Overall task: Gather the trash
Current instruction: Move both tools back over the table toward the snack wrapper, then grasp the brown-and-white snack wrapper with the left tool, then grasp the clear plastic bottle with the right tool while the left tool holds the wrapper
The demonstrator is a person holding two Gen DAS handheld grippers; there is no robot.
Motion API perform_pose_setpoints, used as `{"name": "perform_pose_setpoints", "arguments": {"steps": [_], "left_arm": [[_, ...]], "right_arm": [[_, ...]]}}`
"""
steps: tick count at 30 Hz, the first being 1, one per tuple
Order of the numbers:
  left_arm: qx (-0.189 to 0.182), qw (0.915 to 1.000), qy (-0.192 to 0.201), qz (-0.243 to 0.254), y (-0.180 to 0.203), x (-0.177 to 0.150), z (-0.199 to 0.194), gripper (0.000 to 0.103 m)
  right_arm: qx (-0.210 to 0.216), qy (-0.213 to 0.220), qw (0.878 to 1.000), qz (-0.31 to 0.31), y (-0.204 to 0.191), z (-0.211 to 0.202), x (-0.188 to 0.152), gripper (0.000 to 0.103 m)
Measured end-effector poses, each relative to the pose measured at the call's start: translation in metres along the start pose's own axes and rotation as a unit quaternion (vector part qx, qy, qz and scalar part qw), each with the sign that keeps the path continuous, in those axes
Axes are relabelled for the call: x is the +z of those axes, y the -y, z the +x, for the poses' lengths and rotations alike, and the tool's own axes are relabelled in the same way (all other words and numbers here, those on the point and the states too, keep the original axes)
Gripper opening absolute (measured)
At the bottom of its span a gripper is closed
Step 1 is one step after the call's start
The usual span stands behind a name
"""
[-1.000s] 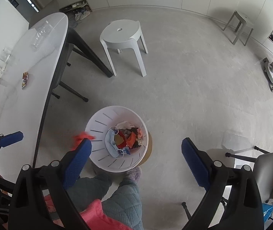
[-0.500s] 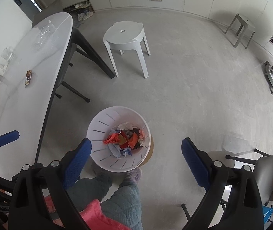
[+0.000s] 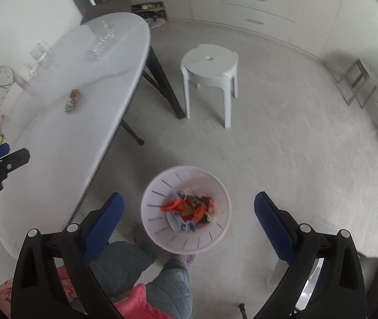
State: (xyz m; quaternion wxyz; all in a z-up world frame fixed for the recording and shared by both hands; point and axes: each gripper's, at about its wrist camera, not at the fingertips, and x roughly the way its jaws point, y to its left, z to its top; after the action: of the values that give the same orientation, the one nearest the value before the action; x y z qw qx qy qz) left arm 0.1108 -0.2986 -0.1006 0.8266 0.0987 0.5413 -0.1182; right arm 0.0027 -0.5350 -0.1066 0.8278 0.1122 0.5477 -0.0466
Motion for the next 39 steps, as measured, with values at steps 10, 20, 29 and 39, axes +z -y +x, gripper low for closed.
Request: {"name": "perform_pose_setpoints", "arguments": {"steps": [10,20,29,39], "left_arm": [[-0.026,0.9995,0.006,0.018,-0.051,0.054,0.077,0.093],[-0.082,0.9951,-0.044,0.031,-0.072,0.104,0.17,0.07],[-0.094,0.993,-0.057,0.044,-0.074,0.117,0.187,0.033],[-0.1,0.9937,-0.048,0.015,-0.096,0.118,0.177,0.026]], "right_arm": [[0.016,0.06,0.998,-0.02,-0.078,0.013,0.113,0.1],[-0.005,0.032,0.999,0.031,-0.117,0.063,0.172,0.101],[-0.017,0.003,1.0,0.025,-0.139,0.084,0.178,0.101],[-0.011,-0.003,1.0,0.02,-0.165,0.102,0.194,0.101]]}}
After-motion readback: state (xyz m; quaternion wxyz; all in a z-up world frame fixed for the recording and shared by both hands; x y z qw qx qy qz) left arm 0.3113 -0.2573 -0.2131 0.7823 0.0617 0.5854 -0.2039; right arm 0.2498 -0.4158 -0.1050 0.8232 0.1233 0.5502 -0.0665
